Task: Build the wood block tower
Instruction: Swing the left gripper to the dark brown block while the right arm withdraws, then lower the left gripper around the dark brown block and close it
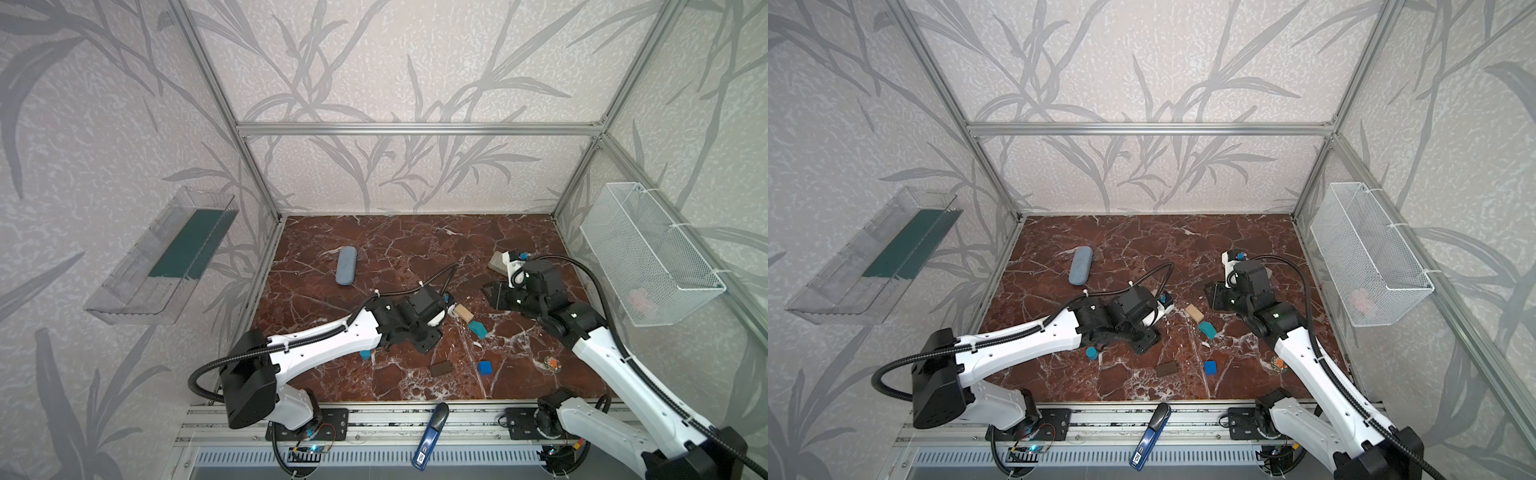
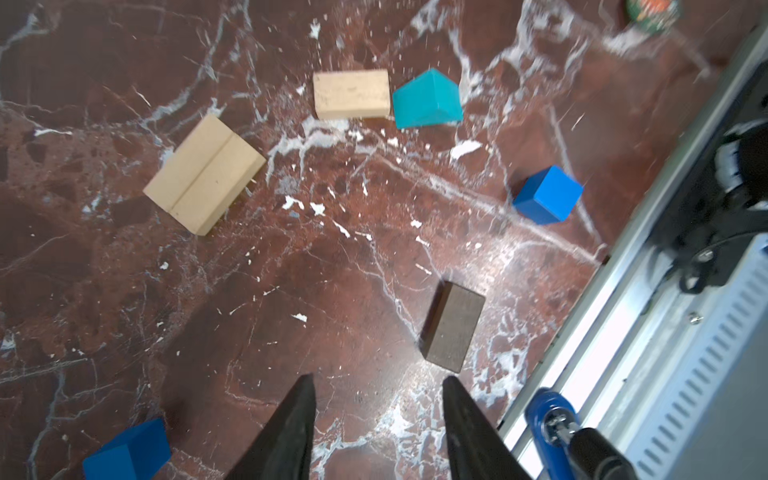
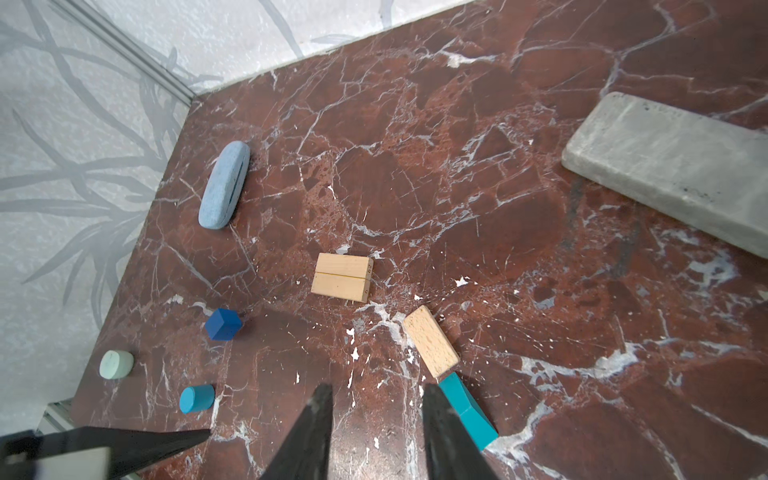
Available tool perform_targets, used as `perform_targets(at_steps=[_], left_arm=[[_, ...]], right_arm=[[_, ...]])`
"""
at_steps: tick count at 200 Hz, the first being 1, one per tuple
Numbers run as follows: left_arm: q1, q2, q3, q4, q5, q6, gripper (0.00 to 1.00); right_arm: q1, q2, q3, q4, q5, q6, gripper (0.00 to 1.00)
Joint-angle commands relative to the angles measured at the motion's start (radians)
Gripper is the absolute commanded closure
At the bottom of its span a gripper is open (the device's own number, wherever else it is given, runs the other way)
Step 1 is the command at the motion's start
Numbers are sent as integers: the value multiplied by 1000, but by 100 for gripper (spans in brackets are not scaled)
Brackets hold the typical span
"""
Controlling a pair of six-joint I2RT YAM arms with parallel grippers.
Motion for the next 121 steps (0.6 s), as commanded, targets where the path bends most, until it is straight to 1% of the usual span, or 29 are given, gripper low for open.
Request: perform_targets(at_steps=[1,26,47,95,121], left_arm=[[-30,82,66,-92,-62,58,50],[-83,171,110,-123,-97,81,50],[-113,222,129,-127,-94,93,50],[-126,269,120,-105,5,95,49],[-137,296,121,-90,48,90,42]], right_arm=[[-15,-75,-41,-14,29,38,57],[-36,-143,-81,-30,43,57,56],[-52,-202,-99,-50,48,70,56],[-55,-328,-106,-105,91,72,54],[-56,-357,-109,-118,96,71,53]])
